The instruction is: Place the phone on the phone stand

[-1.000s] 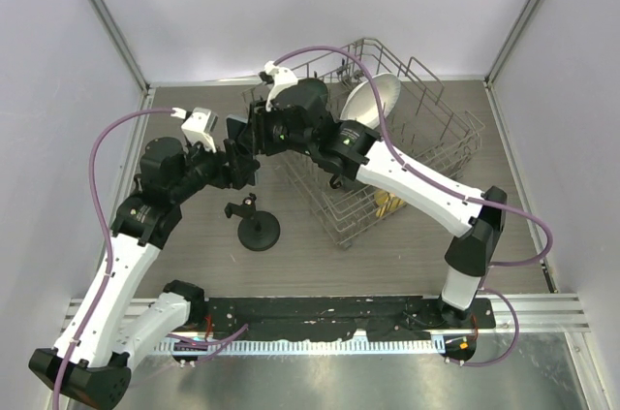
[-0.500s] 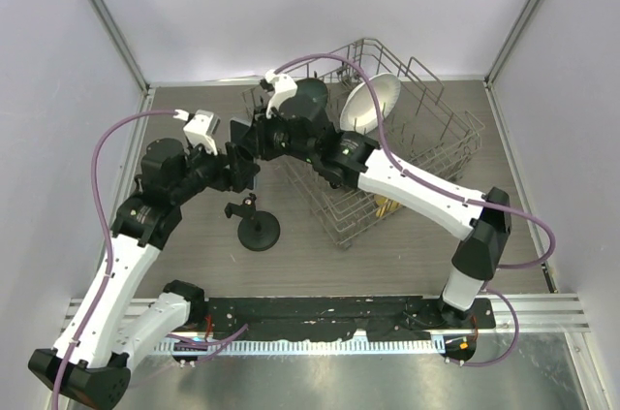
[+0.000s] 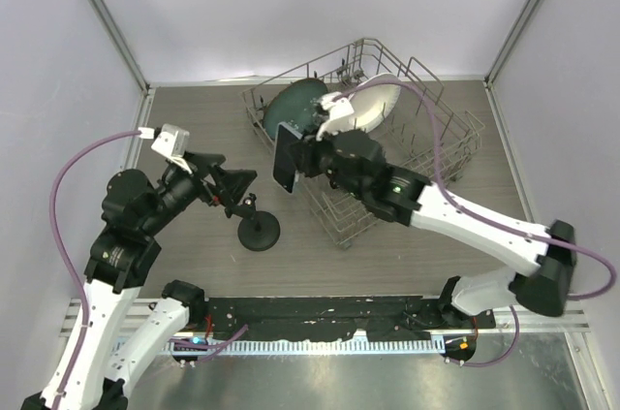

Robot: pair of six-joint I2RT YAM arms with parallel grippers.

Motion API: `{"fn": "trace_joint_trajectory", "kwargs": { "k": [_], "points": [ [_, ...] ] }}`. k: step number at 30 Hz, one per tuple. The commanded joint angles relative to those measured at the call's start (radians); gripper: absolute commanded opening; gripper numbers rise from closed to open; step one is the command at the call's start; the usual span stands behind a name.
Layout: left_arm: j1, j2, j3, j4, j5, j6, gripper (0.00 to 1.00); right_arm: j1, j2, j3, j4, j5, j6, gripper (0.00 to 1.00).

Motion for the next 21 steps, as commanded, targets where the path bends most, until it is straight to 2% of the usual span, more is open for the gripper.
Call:
{"fn": "trace_joint_trajectory", "kwargs": {
  "k": [1,5,10,13,16,17,20,21],
  "points": [
    [-0.004,-0.032,0.006,-0.122,-0.064,-0.173,1.00,0.001,-0.223,-0.104,0.207,0.013,-0.074,0.01],
    [-0.002,-0.074,-0.039,-0.236,-0.142,-0.257,1.00,-0.002,-0.323,-0.206,0.270,-0.040,-0.118,0.01],
    [-0.002,-0.103,-0.048,-0.373,-0.262,-0.283,1.00,-0.004,-0.375,-0.248,0.304,-0.195,-0.149,0.01],
    [-0.004,-0.092,-0.051,-0.397,-0.255,-0.290,0.98,-0.004,-0.380,-0.251,0.313,-0.258,-0.166,0.01],
    [-0.002,-0.068,-0.048,-0.390,-0.163,-0.284,0.97,-0.004,-0.383,-0.249,0.296,-0.381,-0.195,0.01],
    [-0.002,-0.069,-0.057,-0.373,-0.087,-0.280,0.95,-0.004,-0.388,-0.248,0.277,-0.433,-0.207,0.01],
    [-0.002,-0.098,-0.097,-0.244,0.049,-0.279,0.94,-0.004,-0.398,-0.249,0.237,-0.485,-0.227,0.01],
    [-0.004,-0.108,-0.108,-0.157,0.155,-0.290,0.94,-0.004,-0.409,-0.252,0.232,-0.520,-0.227,0.01]
  ]
}}
